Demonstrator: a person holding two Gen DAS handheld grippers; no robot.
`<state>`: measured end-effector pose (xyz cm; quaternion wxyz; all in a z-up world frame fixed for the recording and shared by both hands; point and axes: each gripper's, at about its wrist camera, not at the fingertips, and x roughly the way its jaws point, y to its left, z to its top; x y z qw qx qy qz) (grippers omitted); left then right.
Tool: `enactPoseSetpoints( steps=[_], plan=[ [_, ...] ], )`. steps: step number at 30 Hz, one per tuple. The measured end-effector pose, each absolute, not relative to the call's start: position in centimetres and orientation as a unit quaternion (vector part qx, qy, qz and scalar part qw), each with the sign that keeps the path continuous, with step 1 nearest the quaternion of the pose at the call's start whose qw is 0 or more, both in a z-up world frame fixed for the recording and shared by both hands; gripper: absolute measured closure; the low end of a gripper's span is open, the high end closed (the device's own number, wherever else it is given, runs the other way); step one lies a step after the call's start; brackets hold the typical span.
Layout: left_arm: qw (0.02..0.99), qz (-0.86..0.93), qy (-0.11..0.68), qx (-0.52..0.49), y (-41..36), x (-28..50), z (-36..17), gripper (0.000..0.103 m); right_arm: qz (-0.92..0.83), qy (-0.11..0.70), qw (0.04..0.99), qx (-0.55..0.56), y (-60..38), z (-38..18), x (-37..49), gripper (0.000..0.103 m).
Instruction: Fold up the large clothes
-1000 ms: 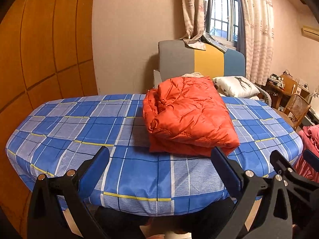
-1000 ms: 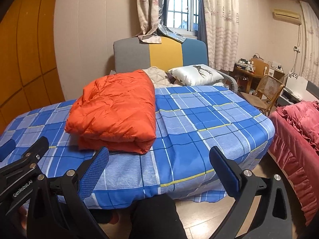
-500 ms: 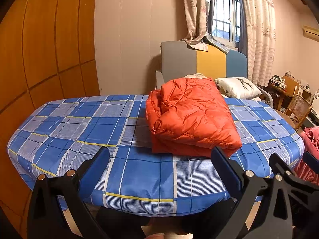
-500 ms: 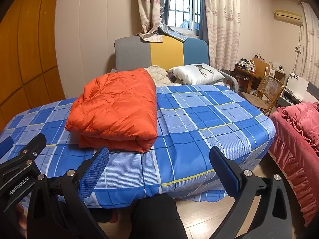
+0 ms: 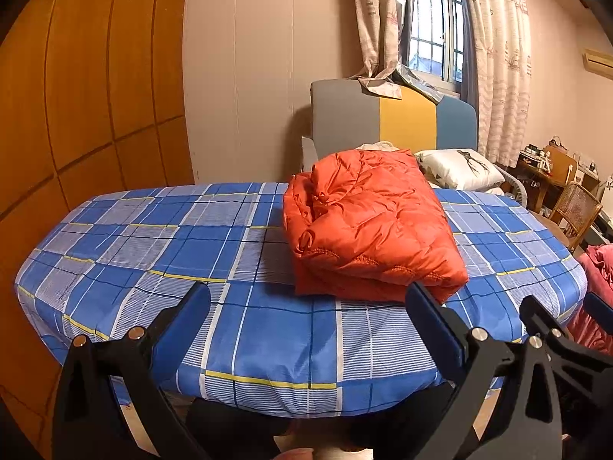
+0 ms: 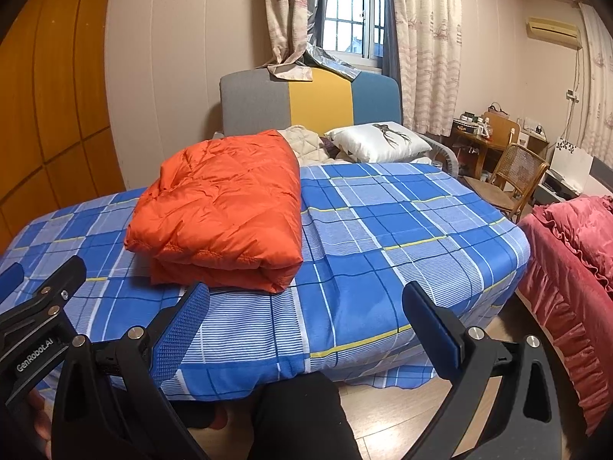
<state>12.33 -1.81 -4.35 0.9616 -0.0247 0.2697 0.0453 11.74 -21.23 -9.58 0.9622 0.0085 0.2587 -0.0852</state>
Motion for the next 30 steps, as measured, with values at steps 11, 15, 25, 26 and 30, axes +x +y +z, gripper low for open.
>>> enactPoseSetpoints(
  steps=[11, 15, 25, 26, 30],
  plan=[
    [0.962, 0.043, 0.268, -0.026, -1.83, 12.2, -4.22, 0.002, -0.084, 0.26, 0.962, 0.007, -21.26, -9.46, 11.59, 0.003],
    [0.962, 0.044, 0.268, -0.026, -1.81, 12.17, -4.15, 0.002, -0.084, 0.262, 0.961, 0.007, -21.31, -9.31, 11.59, 0.003],
    [0.962, 0.045, 0.27, -0.024, -1.93, 12.08, -4.05, 0.002, -0.082, 0.266, 0.96, 0.007, -21.59, -9.32, 11.79, 0.003],
    [0.961, 0.044, 0.271, -0.025, -1.89, 12.1, -4.05, 0.002, -0.083, 0.266, 0.96, 0.007, -21.61, -9.35, 11.82, 0.003],
    [0.961, 0.043, 0.273, -0.023, -1.89, 12.14, -4.16, 0.002, -0.083, 0.268, 0.96, 0.006, -21.64, -9.43, 11.83, 0.003]
  ],
)
